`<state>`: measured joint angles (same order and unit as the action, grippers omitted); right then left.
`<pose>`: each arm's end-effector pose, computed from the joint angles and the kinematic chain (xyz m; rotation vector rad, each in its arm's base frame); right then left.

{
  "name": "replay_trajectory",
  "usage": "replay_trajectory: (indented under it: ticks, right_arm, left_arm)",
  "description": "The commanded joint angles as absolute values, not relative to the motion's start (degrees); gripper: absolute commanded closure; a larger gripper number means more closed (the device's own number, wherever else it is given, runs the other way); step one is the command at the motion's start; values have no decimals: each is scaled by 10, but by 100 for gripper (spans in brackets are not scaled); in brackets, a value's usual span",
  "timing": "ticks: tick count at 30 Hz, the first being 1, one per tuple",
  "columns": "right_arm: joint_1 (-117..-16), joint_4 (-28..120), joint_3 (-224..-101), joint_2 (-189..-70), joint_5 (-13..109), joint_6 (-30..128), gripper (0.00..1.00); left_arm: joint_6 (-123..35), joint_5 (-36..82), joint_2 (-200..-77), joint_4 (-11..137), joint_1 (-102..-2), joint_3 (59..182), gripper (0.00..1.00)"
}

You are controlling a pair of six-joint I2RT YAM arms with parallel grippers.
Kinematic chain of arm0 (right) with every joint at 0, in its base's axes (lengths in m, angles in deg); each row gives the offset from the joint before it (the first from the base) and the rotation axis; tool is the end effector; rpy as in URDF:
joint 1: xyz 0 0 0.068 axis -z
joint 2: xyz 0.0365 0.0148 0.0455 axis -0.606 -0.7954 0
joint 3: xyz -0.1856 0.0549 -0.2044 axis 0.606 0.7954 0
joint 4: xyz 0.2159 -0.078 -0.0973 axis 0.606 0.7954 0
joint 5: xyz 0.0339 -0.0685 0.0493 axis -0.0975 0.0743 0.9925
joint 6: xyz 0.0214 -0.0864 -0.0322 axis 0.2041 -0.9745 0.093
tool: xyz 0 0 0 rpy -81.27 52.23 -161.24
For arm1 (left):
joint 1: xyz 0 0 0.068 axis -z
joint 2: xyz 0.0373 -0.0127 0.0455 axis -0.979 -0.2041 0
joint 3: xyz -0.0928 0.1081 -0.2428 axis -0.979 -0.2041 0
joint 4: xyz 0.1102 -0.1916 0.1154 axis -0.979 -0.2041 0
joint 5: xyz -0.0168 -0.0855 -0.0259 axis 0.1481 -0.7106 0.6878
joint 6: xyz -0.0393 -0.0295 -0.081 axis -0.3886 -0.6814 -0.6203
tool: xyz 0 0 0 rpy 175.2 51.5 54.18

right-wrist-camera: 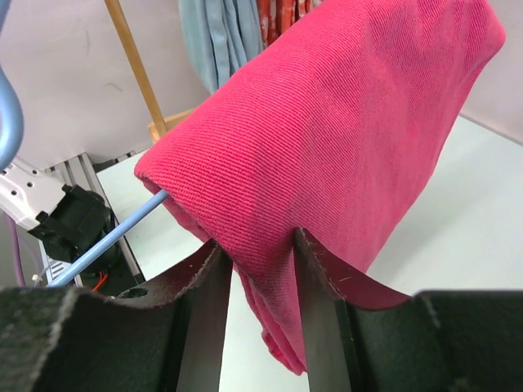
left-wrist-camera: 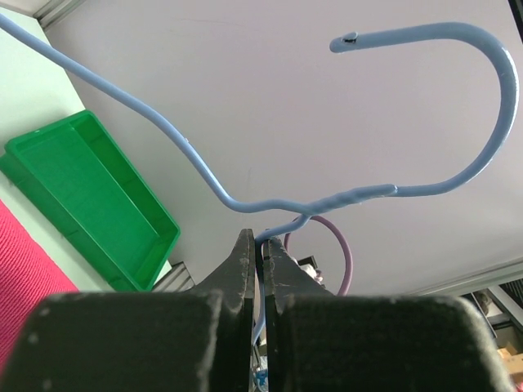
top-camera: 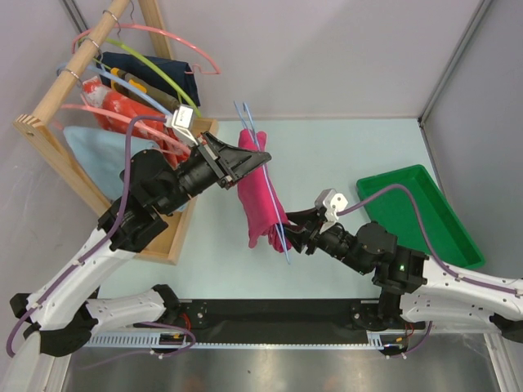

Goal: Remove the trousers from the hanger

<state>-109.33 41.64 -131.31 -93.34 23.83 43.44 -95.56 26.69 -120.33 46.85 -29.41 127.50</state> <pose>0.0899 0.1966 0.3733 -0.6977 1.4049 0.7990 0.1433 -0.1742 0.5051 -0.1303 1.6645 -1.6121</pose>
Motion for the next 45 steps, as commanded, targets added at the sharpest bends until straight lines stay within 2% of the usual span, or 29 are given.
replay_trajectory:
  ticks: [1,14,24,31,39,45]
  right_arm:
    - [-1101,372,-1328,-936,221,422,59]
    - [-1114,316,-1319,-963,232,384,57]
    - [-1117,205,-1295,-982,166,348,58]
    - [-1117,184,-1298,-1002,192,350,49]
    - [-1124,159,-1284,-1025,185,359,43]
    - [-1124,168,-1296,-1035,216,361,34]
  left_arm:
    - [-968,266,-1173,581,-298,1293,100]
    - [-978,270,-1167,582,-297,1291,100]
    - [-989,275,-1157,585,-297,1276,99]
    - [-992,280,-1155,587,-297,1272,100]
    - [-995,280,-1152,591,-296,1270,100]
    - [-992,282,-1145,589,-297,1264,99]
